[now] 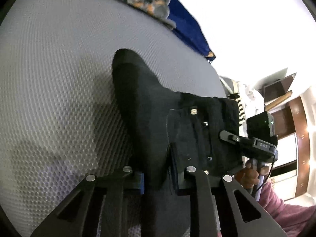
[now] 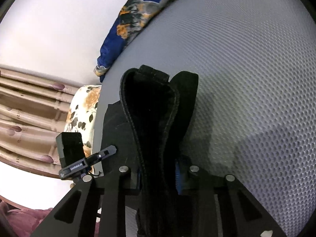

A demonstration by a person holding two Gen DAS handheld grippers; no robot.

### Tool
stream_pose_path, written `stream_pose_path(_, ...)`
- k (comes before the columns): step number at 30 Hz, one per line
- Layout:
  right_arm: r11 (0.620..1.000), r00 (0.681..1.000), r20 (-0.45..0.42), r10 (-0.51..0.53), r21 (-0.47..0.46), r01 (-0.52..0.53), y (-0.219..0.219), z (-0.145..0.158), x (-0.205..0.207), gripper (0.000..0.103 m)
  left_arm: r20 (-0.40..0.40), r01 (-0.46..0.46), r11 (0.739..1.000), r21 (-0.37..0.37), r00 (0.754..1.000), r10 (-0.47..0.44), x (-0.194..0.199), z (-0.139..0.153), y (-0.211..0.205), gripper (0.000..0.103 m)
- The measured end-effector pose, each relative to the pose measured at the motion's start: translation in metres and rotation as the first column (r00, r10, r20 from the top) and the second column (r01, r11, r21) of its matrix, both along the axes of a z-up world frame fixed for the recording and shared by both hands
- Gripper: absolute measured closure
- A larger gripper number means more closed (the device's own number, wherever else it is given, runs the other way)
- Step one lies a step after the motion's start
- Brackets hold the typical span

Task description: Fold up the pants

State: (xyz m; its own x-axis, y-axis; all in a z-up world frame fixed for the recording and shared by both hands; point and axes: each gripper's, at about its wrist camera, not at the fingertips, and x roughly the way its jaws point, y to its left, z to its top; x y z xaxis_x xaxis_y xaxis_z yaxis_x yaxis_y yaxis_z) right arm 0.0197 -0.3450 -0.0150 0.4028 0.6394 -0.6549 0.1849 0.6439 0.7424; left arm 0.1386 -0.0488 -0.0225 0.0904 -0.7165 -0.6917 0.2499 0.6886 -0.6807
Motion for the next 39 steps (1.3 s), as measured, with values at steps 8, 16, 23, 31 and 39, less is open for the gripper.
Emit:
stream_pose_path(8,1.0,0.999,0.036,0.017,0.013,-0.017,0.02,0.009,0.063,0.08,0.087,-0.061,0.997,0.044,0.995,0.057,0.054,0.033,0.029,0.083)
stream_pose_path(16,0.999,0.998,0.048,0.037,-0.018,-0.036,0.036,0.007,0.147,0.08,0.132,-0.118,0.989,0.091,0.986,0.106,0.123,0.032,0.053,0.083)
stream_pose_path(23,0.996,0.998,0.04,0.041,-0.08,-0.038,0.036,0.001,0.195,0.08,0.16,-0.13,0.982,0.139,0.981,0.107,0.169,0.019,0.048,0.083)
stream_pose_path(31,0.939,1.0,0.002,0.011,-0.343,-0.01,0.04,-0.028,0.194,0.055,0.131,-0.181,0.947,0.266,0.98,0.151,0.174,-0.031,0.054,0.059)
stream_pose_path(39,0.871,0.998,0.037,0.049,-0.491,-0.024,0.054,-0.018,0.164,0.048,0.232,-0.224,0.92,0.322,0.961,0.153,0.144,-0.023,0.056,0.054)
